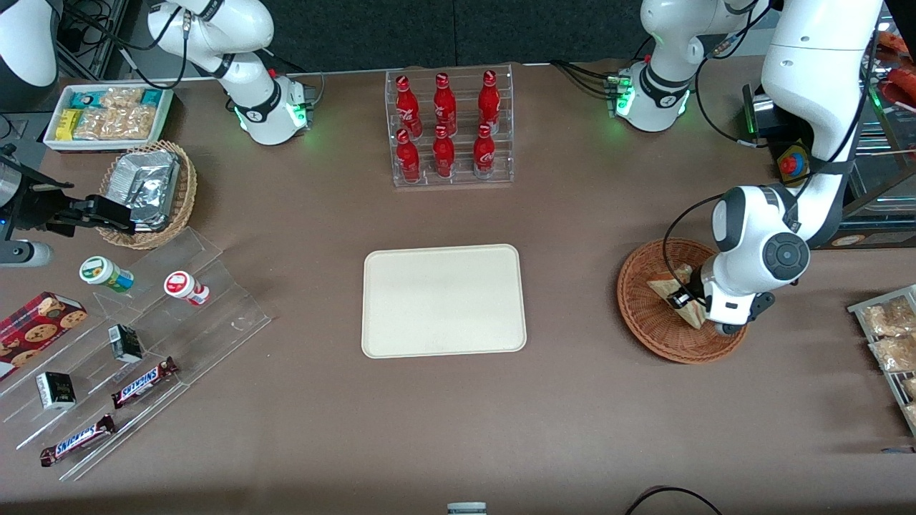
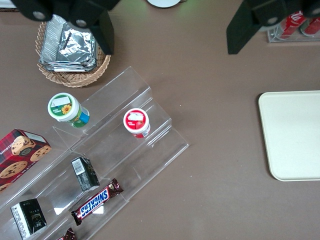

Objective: Place sandwich from basket to tray
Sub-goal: 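Close the left gripper on the sandwich and lift it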

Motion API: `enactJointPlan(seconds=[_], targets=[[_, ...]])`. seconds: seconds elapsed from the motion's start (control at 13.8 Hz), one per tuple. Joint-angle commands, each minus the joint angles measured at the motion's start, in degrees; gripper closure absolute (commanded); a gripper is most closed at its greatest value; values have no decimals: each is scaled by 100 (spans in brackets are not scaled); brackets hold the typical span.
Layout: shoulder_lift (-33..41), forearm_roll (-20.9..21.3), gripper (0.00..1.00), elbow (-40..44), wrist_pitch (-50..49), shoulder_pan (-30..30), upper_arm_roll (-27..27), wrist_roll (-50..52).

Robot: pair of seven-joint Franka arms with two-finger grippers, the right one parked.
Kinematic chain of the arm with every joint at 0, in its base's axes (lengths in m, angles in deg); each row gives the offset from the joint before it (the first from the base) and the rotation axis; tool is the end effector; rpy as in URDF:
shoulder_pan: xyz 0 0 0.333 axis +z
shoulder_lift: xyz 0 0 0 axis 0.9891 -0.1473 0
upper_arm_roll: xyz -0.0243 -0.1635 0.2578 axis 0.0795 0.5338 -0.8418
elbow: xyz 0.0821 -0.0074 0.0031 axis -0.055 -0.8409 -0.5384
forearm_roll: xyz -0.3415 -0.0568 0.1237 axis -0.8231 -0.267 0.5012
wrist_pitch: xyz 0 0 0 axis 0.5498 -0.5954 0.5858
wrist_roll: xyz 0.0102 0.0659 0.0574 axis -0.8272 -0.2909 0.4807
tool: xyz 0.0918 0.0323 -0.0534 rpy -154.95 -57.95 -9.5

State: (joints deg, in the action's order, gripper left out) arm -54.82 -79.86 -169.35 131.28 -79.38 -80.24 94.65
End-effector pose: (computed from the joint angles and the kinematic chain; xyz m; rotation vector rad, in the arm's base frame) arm 0.5552 -0.0342 0.2409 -2.9789 -0.9009 0.1994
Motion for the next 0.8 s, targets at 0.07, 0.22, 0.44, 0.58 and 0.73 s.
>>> enactJointPlan(seconds=[0.07,0.22,0.44,0.58,0.73], targets=[[281,-26,100,255,-30,-100,45,61],[500,-26,100,317,-169,-302,46,61],[747,-17,100,632,-783,-810,46,53],[730,-26,100,949,-1267,-1337,46,70],[660,-44,100,1282,-1531,-1943,46,122]])
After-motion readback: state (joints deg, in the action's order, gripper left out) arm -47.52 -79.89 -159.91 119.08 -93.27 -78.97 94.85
